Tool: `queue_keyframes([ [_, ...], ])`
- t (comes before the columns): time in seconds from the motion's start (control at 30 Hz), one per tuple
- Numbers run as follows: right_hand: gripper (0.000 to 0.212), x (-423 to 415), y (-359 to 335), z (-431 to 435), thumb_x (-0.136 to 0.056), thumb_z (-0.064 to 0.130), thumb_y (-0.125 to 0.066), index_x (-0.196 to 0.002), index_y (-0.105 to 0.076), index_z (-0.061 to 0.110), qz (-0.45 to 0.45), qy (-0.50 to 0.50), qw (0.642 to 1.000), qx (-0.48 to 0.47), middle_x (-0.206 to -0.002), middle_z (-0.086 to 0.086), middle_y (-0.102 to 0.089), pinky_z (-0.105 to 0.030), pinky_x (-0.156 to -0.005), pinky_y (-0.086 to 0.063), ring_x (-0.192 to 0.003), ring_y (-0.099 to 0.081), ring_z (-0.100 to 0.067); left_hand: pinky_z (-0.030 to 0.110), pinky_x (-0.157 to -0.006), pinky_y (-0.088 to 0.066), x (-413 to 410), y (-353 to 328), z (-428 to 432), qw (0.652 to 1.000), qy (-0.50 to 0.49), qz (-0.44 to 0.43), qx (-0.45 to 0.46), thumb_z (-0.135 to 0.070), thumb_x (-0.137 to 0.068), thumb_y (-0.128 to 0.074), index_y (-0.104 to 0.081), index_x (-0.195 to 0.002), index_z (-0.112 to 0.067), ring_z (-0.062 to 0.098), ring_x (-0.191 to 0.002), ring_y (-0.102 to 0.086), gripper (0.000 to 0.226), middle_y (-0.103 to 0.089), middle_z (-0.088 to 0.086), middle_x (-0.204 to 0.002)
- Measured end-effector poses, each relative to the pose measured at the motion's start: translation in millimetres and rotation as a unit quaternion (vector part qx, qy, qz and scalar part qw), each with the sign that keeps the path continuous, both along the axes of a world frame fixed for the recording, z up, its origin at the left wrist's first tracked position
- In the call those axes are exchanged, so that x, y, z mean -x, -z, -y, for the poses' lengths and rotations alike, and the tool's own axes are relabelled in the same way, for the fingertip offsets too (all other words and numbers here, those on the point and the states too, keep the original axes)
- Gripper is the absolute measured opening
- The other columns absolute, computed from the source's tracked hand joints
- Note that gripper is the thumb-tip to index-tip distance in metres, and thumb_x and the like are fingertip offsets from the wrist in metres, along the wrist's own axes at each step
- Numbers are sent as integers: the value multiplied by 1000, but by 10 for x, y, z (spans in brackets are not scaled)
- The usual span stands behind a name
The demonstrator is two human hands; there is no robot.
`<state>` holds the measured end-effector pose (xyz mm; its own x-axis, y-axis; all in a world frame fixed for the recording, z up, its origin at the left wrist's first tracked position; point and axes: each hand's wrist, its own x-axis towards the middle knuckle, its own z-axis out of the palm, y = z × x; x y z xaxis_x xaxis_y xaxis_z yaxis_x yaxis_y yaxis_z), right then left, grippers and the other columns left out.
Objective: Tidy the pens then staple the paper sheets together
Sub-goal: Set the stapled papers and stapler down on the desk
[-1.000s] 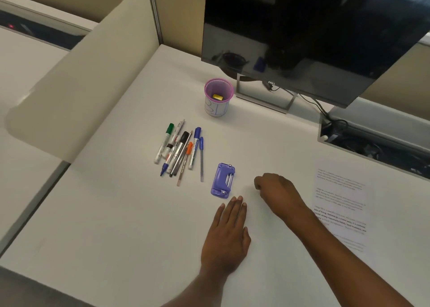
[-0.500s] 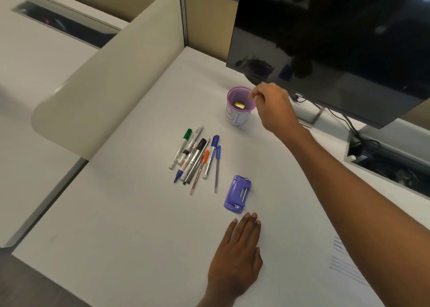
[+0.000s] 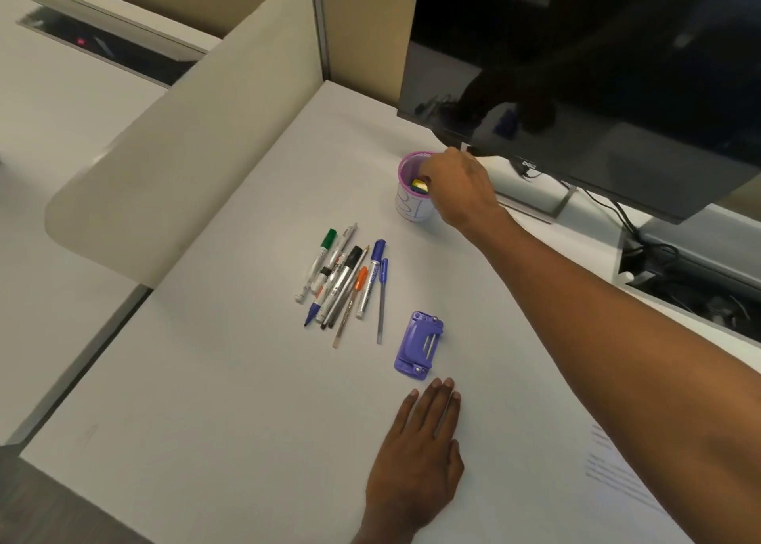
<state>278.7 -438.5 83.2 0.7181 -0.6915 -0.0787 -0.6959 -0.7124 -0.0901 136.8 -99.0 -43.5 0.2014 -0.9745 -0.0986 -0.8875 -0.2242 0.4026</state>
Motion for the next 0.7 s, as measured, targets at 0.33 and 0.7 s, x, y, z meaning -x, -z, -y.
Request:
queue_keyframes([
  [0.33,24,956,-237,-137,-100,20,-58,-121,-70,16,165,56,984,36,-124,-7,-68,-35,-97,-48,-114,-59,-25,40,-132,-18,18,79,-25,999,-9,-15,28,-34,-105,-47,-28,-166,-15,15,-164,-15,67,-21,1,-176],
  [0.7,16,2441,436,-1154,-96,11,-65,-110,-71,8,257,188,938,-138,-108,-7,-69,-41,-88,-55,-94,-65,-22,38,-133,-12,27,74,-18,1000,-13,9,6,-36,-107,-38,-18,-168,-18,14,-163,-9,67,-12,-1,-176],
])
